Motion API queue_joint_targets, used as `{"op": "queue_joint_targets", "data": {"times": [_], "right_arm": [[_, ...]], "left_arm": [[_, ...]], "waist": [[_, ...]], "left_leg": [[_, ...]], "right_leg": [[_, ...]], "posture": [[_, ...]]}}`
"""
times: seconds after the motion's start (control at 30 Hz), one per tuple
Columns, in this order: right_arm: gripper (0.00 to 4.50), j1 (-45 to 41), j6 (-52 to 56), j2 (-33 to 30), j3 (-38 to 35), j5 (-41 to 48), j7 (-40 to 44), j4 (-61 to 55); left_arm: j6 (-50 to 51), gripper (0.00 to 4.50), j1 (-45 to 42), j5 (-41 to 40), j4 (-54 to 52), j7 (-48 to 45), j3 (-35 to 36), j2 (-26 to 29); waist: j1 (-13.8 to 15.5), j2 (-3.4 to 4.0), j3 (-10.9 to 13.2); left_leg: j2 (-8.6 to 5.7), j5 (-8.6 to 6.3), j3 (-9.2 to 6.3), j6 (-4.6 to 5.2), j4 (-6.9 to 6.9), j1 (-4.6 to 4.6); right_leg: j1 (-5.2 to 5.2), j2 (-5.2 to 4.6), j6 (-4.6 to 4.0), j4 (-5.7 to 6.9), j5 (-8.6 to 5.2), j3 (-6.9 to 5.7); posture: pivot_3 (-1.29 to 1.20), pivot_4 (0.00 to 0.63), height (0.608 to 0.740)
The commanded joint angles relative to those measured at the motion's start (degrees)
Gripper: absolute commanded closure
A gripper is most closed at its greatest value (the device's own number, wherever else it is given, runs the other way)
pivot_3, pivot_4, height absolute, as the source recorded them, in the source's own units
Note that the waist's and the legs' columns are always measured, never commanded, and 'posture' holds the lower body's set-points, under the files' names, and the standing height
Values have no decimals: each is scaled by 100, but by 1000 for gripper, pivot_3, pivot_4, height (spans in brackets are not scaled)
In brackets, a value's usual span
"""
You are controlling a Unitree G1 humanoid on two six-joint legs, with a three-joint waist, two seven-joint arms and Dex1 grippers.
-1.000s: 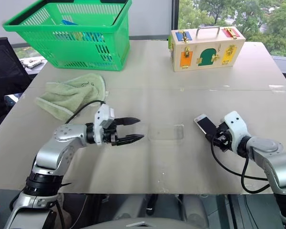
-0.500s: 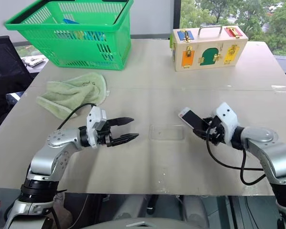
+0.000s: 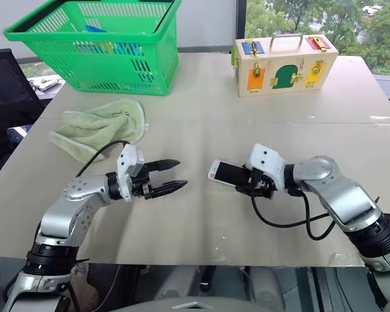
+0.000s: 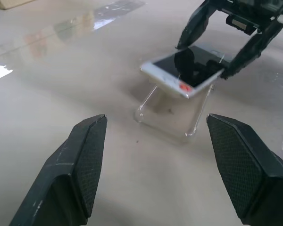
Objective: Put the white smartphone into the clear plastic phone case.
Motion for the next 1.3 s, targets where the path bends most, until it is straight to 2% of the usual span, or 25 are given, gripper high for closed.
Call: {"op": "queue_joint_targets", "data": {"times": [0.03, 0.33, 0.6, 1.1, 1.3], "right_arm": [[1741, -234, -408, -20, 123, -377, 199, 153], [1741, -575, -866, 149, 309, -946, 527, 638], [1741, -617, -1065, 149, 455, -1164, 978, 467], [1741, -515, -389, 166, 728, -1560, 1182, 83], [1741, -517, 237, 259, 722, -1454, 1216, -186]], "left_arm": [[-52, 1017, 81, -90, -306, 92, 80, 42], [-64, 1017, 231, -99, -455, 221, 76, 43], [-88, 1017, 293, -102, -420, 201, 70, 64], [-117, 1017, 351, -99, -371, 134, 23, 107], [-187, 1017, 374, -59, -316, 113, -5, 96]], "waist": [[-4, 0, 0], [-8, 1, 0], [-8, 1, 0], [-6, 1, 1], [-4, 1, 0]], "left_leg": [[0, 0, 0, 0, 0, 0], [0, -2, 1, -3, -3, 1], [0, -3, 1, -5, -3, 1], [0, -4, 0, -8, -4, 2], [0, -5, -1, -8, -4, 4]], "right_leg": [[0, 0, 5, 0, 3, 1], [-2, 1, 18, 1, 11, 2], [-2, 1, 19, 1, 11, 2], [-4, 1, 18, 0, 11, 2], [-4, 1, 18, 0, 11, 1]], "posture": [[0, 150, 740], [0, 150, 740], [0, 150, 740], [0, 150, 740], [0, 150, 740]]}}
